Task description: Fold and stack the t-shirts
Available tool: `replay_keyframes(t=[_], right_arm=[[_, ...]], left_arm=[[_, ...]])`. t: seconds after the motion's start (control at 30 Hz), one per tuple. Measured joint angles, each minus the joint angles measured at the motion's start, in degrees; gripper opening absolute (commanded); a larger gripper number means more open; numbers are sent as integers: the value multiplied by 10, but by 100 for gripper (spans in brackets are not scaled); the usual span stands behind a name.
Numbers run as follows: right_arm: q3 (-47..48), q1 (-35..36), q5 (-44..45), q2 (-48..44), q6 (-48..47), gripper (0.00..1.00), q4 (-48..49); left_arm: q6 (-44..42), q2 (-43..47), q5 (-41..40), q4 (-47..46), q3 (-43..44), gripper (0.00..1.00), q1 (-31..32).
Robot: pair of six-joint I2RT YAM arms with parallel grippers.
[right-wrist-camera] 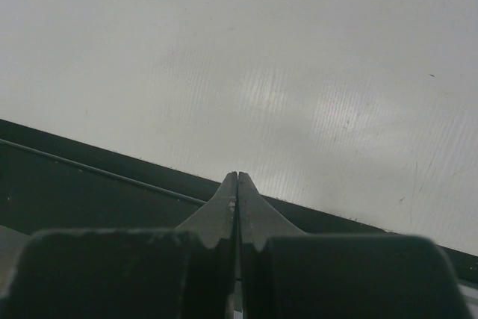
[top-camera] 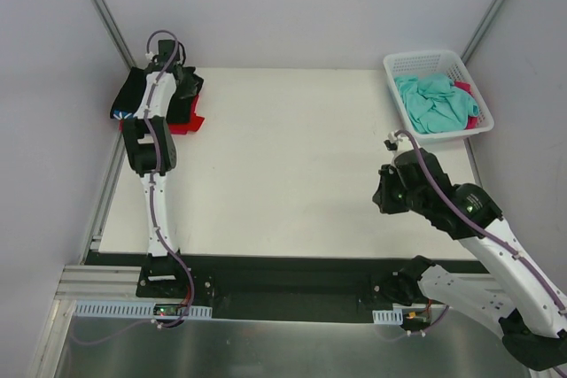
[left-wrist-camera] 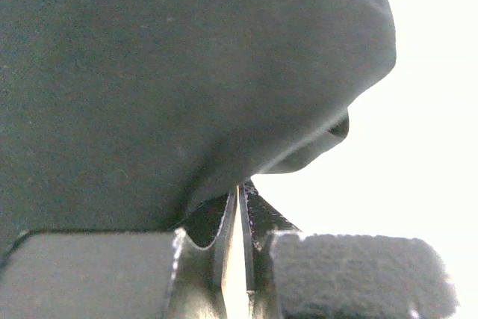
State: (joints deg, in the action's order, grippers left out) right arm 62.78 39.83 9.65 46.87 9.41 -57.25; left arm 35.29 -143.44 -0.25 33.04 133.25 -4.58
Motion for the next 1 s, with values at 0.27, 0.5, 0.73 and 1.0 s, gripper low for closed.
replay_keyframes(t=[0.27,0.5,0.73,1.0], right_arm=[[0,0,-20,-17,7,1,9],[0,0,-38,-30,12,1,19],[-25,0,-46,-59,22,1,36],[-30,0,-45,-59,23,1,41]], left_arm=[[-18,141,16,-13,-50,12,28],[-18,353,-10,-42,-226,13,41],[-20,347,-26,-36,-371,12,-10],[-24,326,-43,-19,-443,11,-42]])
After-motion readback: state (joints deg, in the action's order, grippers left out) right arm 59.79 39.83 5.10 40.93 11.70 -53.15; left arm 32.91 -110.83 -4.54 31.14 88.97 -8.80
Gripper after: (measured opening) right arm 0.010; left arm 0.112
